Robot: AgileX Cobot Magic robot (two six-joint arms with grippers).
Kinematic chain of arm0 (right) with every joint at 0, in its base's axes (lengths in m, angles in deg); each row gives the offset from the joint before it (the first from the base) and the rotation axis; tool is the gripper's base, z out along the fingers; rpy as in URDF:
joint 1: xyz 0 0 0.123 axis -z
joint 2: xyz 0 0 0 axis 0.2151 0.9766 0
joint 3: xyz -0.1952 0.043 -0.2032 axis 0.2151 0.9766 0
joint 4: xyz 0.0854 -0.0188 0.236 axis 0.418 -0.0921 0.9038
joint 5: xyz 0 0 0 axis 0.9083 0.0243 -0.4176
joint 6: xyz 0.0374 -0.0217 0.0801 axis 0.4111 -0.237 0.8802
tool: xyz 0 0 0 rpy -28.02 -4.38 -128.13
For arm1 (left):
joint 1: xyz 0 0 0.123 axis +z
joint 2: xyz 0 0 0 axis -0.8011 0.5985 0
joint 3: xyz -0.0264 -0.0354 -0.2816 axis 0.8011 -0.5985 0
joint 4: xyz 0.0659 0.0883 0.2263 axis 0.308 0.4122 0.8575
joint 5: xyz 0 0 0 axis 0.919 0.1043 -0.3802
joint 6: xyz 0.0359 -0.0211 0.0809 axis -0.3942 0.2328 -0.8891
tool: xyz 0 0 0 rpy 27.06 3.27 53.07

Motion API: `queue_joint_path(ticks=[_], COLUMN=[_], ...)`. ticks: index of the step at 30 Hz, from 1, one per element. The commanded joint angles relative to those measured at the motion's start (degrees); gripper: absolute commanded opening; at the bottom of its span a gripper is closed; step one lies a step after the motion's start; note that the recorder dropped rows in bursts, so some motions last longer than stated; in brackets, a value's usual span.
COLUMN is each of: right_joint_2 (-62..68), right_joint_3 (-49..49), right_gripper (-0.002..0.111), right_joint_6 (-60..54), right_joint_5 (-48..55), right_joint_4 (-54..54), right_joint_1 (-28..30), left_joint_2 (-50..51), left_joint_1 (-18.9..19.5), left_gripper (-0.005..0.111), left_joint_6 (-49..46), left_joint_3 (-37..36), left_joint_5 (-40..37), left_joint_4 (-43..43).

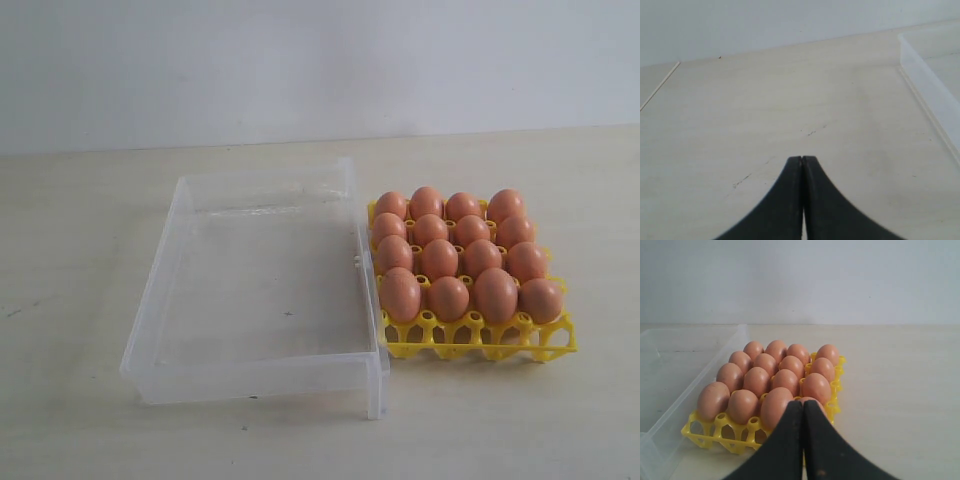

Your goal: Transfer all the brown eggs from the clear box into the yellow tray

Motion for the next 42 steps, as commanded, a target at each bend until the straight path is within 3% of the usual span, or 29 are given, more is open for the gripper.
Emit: queue_joint_path(ticks=[1, 22, 42], right_joint_2=[-0.4, -0.4, -0.4], right_joint_3=[0.3, 0.3, 0.3], right_gripper=[0.0, 0.0, 0.0], right_joint_6=[0.1, 0.1, 0.1], right_joint_5=[-0.2, -0.2, -0.2], right_joint_4=[0.0, 0.0, 0.0], right_joint_1=[0.5, 11.2, 11.5], left_joint_2=[0.0, 0.0, 0.0], left_joint_1=[-0.3, -0.3, -0.3], left_gripper=[0.0, 0.0, 0.0], left_joint_6=[0.3, 0.3, 0.3], left_joint_3=[0.2, 0.2, 0.2], left_joint_5=[0.5, 0.5, 0.5], left_joint_4=[-0.1, -0.1, -0.1])
